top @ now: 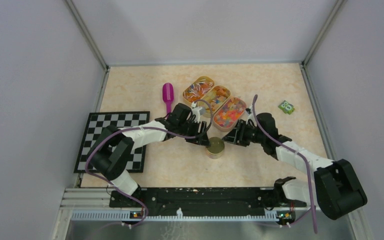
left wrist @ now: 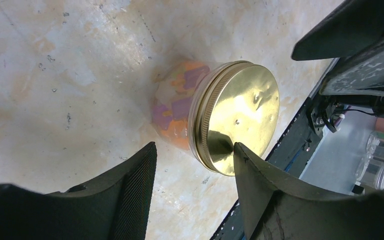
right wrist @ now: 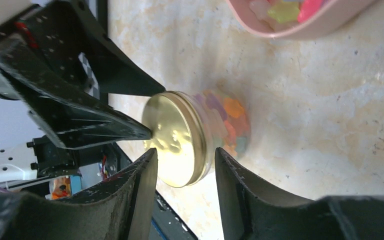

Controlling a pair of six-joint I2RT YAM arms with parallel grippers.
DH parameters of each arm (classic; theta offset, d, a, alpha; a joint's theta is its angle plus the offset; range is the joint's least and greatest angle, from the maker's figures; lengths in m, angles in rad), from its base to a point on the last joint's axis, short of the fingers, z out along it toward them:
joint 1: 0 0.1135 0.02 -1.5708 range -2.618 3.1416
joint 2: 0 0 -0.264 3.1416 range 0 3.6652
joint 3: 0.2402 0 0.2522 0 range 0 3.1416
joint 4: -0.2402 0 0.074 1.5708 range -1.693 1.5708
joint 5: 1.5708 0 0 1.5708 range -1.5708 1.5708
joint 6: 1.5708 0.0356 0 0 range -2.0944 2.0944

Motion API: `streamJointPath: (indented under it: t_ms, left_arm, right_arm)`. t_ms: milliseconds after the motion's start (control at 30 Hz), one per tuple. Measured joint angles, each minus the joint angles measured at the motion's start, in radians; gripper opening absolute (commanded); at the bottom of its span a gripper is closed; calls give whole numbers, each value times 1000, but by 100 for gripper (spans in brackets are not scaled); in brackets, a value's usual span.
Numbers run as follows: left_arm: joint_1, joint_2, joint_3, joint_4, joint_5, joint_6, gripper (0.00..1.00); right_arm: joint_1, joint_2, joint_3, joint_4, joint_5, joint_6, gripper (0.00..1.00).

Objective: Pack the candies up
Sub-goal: Close the bottle lid on the packing bottle.

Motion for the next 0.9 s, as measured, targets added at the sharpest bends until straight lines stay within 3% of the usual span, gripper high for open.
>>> streamJointPath:
  t_ms: [167, 367, 667, 900]
  left_arm:
    - [0, 0, 9, -6, 3, 2, 59]
    - [0, 0, 13, -13, 3, 3, 52]
    - [-1, 5, 4, 20, 7, -12, 36]
    - [1, 5, -27, 89, 26, -35, 36]
  right_arm:
    - [0, -30, 26, -16, -12, 1, 0]
    - [3, -7, 13, 90, -87, 58, 0]
    - [20, 188, -110, 351, -150, 151, 0]
    - [23, 219, -159, 500, -151, 169, 0]
